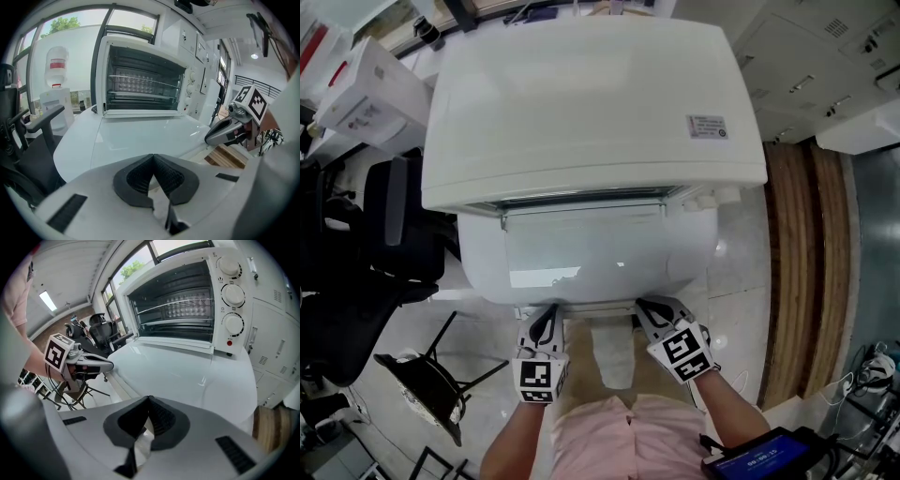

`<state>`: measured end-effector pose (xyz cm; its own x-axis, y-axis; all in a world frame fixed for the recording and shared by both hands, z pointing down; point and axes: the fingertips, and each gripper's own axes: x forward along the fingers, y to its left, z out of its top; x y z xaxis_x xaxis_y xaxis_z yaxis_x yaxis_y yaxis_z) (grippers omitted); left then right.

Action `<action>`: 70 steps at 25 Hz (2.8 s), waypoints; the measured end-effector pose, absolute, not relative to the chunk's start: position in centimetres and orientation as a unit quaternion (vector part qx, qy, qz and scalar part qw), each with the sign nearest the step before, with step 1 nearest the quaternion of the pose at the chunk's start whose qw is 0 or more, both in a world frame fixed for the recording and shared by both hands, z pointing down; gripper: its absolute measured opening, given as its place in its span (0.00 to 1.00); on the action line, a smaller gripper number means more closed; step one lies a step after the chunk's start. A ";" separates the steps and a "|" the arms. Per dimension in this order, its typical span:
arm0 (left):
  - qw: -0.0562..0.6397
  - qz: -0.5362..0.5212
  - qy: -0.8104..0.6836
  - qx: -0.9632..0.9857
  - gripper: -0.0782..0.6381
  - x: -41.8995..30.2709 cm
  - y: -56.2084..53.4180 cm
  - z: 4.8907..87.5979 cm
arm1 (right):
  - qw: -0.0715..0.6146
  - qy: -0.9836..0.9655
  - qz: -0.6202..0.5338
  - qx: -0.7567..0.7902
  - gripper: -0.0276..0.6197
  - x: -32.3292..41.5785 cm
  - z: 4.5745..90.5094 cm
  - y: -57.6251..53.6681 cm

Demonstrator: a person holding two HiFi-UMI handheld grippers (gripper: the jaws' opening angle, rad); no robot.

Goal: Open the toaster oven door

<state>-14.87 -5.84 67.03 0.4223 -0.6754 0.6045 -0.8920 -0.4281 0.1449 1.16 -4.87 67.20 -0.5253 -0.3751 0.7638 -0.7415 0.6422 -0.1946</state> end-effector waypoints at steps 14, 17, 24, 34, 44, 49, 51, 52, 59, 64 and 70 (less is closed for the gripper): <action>0.156 0.154 -0.525 0.822 0.13 -14.7 -9.4 56.7 | 0.269 -0.858 0.235 0.370 0.04 0.8 59.6 -8.0; 0.128 0.127 -0.538 0.824 0.13 -14.4 -10.8 52.6 | 0.229 -0.872 0.210 0.378 0.04 0.3 55.6 -9.4; 0.068 0.063 -0.568 0.817 0.13 -13.4 -13.8 43.4 | 0.133 -0.891 0.125 0.416 0.05 0.1 44.9 -13.5; -0.018 -0.019 -0.583 0.812 0.13 -12.4 -16.0 31.9 | 0.039 -0.895 -0.006 0.445 0.05 -0.5 32.4 -15.9; -0.036 -0.039 -0.599 0.799 0.13 -12.6 -16.0 28.6 | 0.019 -0.884 -0.059 0.464 0.05 -0.7 28.7 -15.5; -0.047 -0.032 -0.604 0.795 0.13 -13.1 -15.8 28.5 | 0.015 -0.886 -0.062 0.459 0.04 -1.3 28.5 -15.1; -0.050 -0.030 -0.604 0.795 0.13 -13.2 -15.7 28.7 | 0.017 -0.888 -0.064 0.454 0.04 -1.6 28.6 -15.0; -0.051 -0.029 -0.604 0.795 0.13 -13.2 -15.6 28.7 | 0.018 -0.890 -0.064 0.452 0.04 -1.7 28.7 -14.9; -0.051 -0.019 -0.607 0.793 0.13 -13.0 -15.2 28.7 | 0.012 -0.897 -0.070 0.436 0.04 -2.4 28.8 -14.6; -0.039 -0.023 -0.606 0.794 0.13 -12.9 -15.1 28.9 | 0.014 -0.896 -0.067 0.439 0.04 -2.5 28.8 -14.7; -0.048 -0.017 -0.600 0.798 0.13 -12.5 -15.2 29.3 | 0.013 -0.894 -0.065 0.442 0.04 -2.2 29.0 -14.8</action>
